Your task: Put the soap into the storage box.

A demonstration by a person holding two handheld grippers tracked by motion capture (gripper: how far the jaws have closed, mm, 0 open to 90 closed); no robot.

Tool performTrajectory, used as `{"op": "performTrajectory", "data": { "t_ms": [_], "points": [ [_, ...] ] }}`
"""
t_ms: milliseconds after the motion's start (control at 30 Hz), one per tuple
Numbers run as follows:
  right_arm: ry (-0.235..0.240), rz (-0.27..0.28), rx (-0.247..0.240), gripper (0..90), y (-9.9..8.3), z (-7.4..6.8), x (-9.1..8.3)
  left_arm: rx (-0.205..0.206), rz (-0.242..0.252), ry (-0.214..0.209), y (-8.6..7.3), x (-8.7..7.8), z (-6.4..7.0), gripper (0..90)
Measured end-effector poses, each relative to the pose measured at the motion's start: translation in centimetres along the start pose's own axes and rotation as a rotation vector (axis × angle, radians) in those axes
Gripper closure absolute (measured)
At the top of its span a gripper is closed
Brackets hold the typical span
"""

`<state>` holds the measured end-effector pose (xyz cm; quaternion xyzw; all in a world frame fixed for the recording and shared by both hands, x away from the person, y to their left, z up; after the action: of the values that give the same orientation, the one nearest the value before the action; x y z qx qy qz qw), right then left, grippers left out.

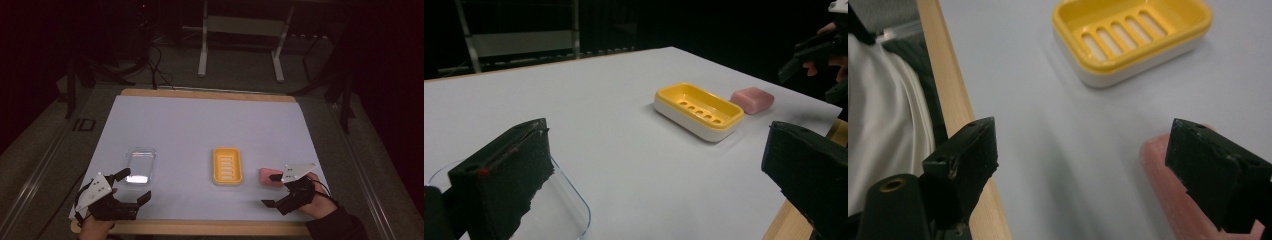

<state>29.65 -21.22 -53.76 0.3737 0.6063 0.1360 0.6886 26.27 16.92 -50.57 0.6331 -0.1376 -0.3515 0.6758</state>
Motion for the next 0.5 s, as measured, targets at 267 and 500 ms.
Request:
{"op": "performTrajectory", "data": {
  "t_ms": [267, 500],
  "points": [
    [0.064, -0.156, -0.010, 14.7, -1.7, -0.2, 1.0, 0.003, -0.007, 0.005, -0.1, 0.1, 0.0, 0.2],
    [0.093, -0.251, -0.014, 15.6, -2.7, -0.1, 0.9, 0.003, -0.011, 0.006, -0.2, 0.1, -0.1, 0.2]
  ]
}}
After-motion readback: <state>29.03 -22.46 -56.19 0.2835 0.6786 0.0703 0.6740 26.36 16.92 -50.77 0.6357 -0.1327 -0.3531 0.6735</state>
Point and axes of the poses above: each handheld gripper's, and its own axes: x roughly forward along the jaws, y roughly out of its top, z roughly to its right, the point moved 10 cm from there along x, roughly forward along the jaws, and after that the axes turned 3 degrees about -x, right-handed, at the moved point
